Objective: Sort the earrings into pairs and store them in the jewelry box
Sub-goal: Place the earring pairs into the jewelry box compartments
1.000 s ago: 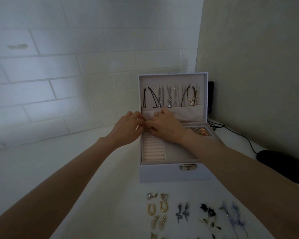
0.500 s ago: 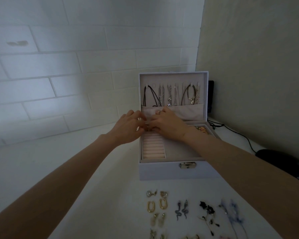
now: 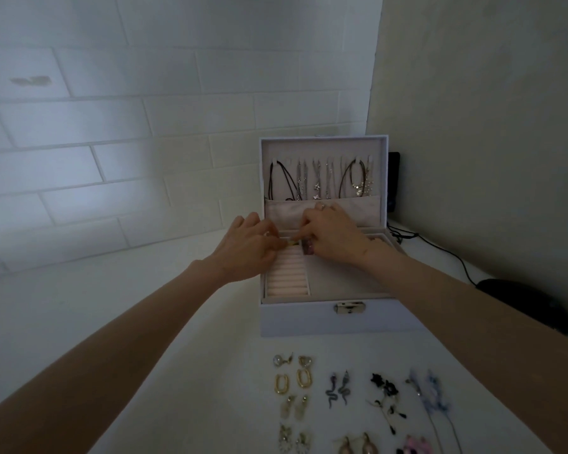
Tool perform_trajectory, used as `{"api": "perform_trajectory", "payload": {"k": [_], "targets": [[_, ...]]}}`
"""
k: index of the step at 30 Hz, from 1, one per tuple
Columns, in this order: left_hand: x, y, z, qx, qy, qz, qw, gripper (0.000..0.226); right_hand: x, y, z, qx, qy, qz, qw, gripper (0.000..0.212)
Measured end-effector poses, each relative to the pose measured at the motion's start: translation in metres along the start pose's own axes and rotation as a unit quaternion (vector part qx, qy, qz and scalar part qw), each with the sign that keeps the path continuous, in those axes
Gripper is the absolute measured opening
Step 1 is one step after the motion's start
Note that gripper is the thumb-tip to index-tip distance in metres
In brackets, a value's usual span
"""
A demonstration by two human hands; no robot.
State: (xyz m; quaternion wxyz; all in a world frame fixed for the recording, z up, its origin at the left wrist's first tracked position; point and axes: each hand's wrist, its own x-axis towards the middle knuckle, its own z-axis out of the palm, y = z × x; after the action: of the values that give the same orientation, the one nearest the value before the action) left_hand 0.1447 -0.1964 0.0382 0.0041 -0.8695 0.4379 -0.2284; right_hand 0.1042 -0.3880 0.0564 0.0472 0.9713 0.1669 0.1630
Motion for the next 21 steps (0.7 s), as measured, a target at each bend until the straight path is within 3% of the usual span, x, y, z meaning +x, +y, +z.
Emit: {"api": "perform_trajectory", "payload": {"k": [4,8,12,17,19,21], "targets": [[0.003,0.004,-0.005,0.016,-0.065,-0.024,0.997,0.081,-0.001,-0.003,0.004,-0.015,-0.022,-0.007,1.000,0.035],[0.003,0.005,-0.006,0.024,-0.077,-0.015,0.997,0.083,0.000,-0.006,0.001,-0.009,-0.027,0.005,1.000,0.035],[-0.007,0.005,-0.002,-0.041,0.025,-0.024,0.999,0.058,-0.009,-0.006,-0.003,0.016,-0.004,0.042,0.999,0.039],[-0.030,0.034,-0.023,-0.159,0.151,-0.078,0.972,0.024,-0.039,-0.018,-0.012,0.136,0.071,0.060,0.986,0.025],[-0.047,0.050,-0.038,-0.182,0.140,-0.101,0.968,0.008,-0.058,-0.031,-0.020,0.194,0.117,0.041,0.973,0.016],[-0.069,0.067,-0.048,-0.166,0.106,-0.088,0.976,0.015,-0.081,-0.049,-0.029,0.221,0.128,0.027,0.967,0.009]]}}
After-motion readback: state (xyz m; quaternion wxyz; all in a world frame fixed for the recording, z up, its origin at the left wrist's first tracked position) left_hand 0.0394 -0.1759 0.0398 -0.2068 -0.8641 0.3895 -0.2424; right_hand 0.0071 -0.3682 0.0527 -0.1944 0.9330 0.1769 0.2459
